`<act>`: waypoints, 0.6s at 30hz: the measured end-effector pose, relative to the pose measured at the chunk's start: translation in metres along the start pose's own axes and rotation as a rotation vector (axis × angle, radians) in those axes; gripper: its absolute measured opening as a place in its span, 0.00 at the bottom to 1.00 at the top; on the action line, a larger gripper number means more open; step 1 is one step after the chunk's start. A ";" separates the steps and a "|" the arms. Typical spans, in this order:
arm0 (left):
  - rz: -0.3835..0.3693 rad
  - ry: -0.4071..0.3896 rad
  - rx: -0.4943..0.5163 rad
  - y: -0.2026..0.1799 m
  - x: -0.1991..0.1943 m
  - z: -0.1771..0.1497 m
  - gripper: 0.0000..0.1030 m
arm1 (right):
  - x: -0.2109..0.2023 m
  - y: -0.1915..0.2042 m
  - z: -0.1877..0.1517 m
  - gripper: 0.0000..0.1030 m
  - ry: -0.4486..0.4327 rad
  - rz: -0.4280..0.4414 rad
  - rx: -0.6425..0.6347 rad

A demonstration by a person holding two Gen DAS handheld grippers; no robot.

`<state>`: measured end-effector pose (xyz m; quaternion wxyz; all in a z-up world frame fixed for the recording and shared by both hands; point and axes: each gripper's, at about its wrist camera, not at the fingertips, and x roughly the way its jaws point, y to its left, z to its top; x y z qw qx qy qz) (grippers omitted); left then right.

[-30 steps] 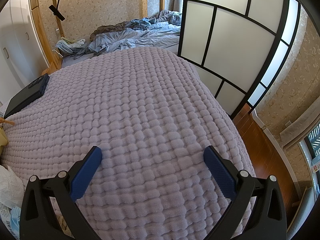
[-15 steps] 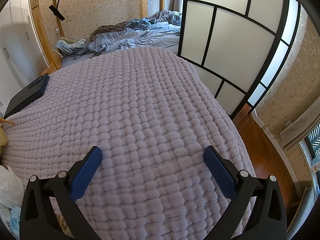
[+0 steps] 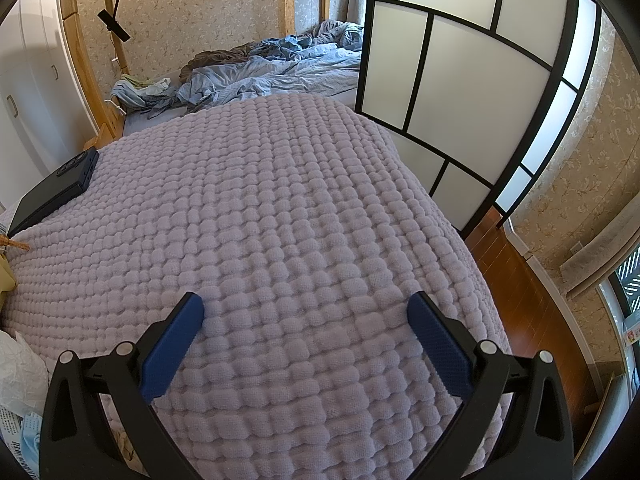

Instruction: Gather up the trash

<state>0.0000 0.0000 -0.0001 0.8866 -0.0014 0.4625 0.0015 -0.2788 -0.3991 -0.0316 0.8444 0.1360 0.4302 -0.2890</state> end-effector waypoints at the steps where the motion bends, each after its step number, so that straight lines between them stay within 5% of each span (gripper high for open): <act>1: 0.000 0.000 0.000 0.000 0.000 0.000 0.99 | 0.000 0.000 0.000 0.97 0.000 0.000 0.000; 18: 0.000 0.000 0.002 0.000 0.000 0.000 0.99 | 0.000 0.000 0.001 0.97 -0.001 0.003 -0.006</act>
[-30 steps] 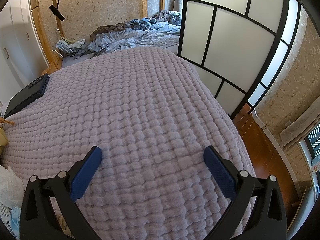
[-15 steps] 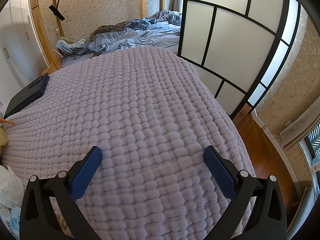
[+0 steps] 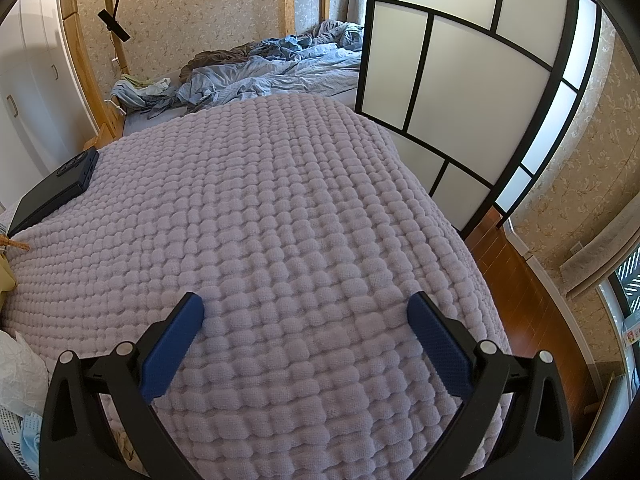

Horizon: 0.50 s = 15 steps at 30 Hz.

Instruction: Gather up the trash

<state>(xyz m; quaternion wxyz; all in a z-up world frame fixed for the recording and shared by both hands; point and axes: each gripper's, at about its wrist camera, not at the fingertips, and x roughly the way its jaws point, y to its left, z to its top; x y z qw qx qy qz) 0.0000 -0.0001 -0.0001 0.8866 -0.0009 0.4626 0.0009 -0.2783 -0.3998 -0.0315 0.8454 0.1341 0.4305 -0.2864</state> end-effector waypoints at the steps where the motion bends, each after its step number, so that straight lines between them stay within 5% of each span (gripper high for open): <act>1: 0.000 0.000 0.001 0.000 0.000 0.000 0.99 | 0.000 0.000 0.000 0.96 -0.001 0.003 -0.004; 4: -0.025 0.004 0.031 0.002 -0.001 -0.001 0.99 | -0.008 -0.005 -0.001 0.96 0.002 0.014 -0.001; 11: -0.097 -0.038 0.054 0.042 -0.031 -0.005 0.99 | -0.093 -0.023 -0.010 0.96 -0.167 0.092 -0.037; 15: -0.200 -0.080 0.070 0.056 -0.074 -0.010 0.99 | -0.149 0.000 -0.035 0.96 -0.225 0.253 -0.172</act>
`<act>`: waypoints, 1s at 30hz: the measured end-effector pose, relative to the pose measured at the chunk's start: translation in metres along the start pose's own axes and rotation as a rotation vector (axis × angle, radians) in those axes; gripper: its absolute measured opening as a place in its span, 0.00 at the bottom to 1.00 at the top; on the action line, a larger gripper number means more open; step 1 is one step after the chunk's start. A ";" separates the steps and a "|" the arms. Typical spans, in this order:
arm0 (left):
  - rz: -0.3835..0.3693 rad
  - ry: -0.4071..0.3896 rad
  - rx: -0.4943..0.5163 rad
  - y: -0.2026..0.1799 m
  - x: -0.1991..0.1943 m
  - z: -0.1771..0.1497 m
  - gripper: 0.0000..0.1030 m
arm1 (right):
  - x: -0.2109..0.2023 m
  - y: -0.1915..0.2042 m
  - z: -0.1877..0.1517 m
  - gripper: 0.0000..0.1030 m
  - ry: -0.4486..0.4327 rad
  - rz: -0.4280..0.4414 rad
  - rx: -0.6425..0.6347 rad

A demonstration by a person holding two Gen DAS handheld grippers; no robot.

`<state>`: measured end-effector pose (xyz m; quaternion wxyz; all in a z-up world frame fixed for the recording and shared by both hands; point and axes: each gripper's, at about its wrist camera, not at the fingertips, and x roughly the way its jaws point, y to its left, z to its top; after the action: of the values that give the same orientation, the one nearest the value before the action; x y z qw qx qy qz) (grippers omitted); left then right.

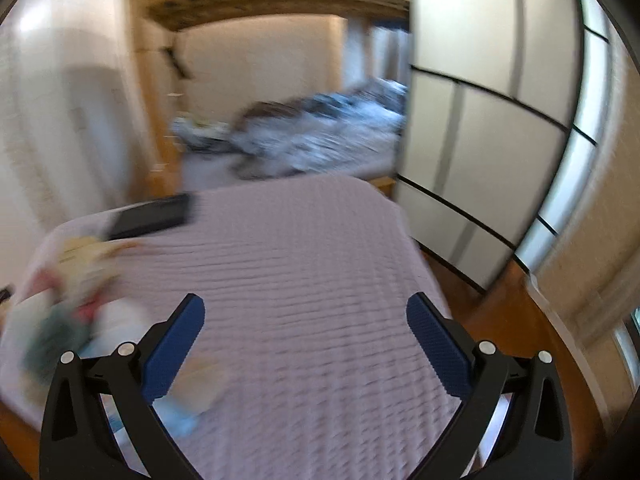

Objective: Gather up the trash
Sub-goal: 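Grasp the crumpled beige tissue with the left tool while the right tool grasps the blue medicine box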

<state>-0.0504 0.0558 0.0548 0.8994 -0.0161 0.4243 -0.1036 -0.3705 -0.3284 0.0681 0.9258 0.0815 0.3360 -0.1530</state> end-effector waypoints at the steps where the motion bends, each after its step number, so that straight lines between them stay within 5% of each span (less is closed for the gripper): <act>1: -0.033 -0.010 0.018 -0.004 -0.012 -0.003 0.99 | -0.009 0.010 -0.002 0.96 -0.002 0.045 -0.026; 6: -0.276 -0.041 0.234 -0.064 -0.071 -0.034 0.99 | -0.032 0.069 -0.023 0.96 0.030 0.201 -0.172; 10: -0.381 0.009 0.400 -0.119 -0.079 -0.077 0.99 | -0.026 0.111 -0.037 0.96 0.062 0.244 -0.262; 16: -0.387 0.060 0.512 -0.164 -0.048 -0.109 0.99 | -0.006 0.156 -0.061 0.96 0.098 0.143 -0.466; 21: -0.384 0.059 0.553 -0.177 -0.030 -0.108 0.99 | 0.021 0.159 -0.065 0.96 0.176 0.145 -0.489; 30: -0.364 0.057 0.632 -0.194 -0.020 -0.112 0.57 | 0.046 0.163 -0.069 0.90 0.219 0.163 -0.489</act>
<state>-0.1820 -0.1229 0.0205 0.8147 0.1903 0.3863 -0.3884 -0.3234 -0.1676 -0.0064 0.8853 -0.1017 0.4535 0.0174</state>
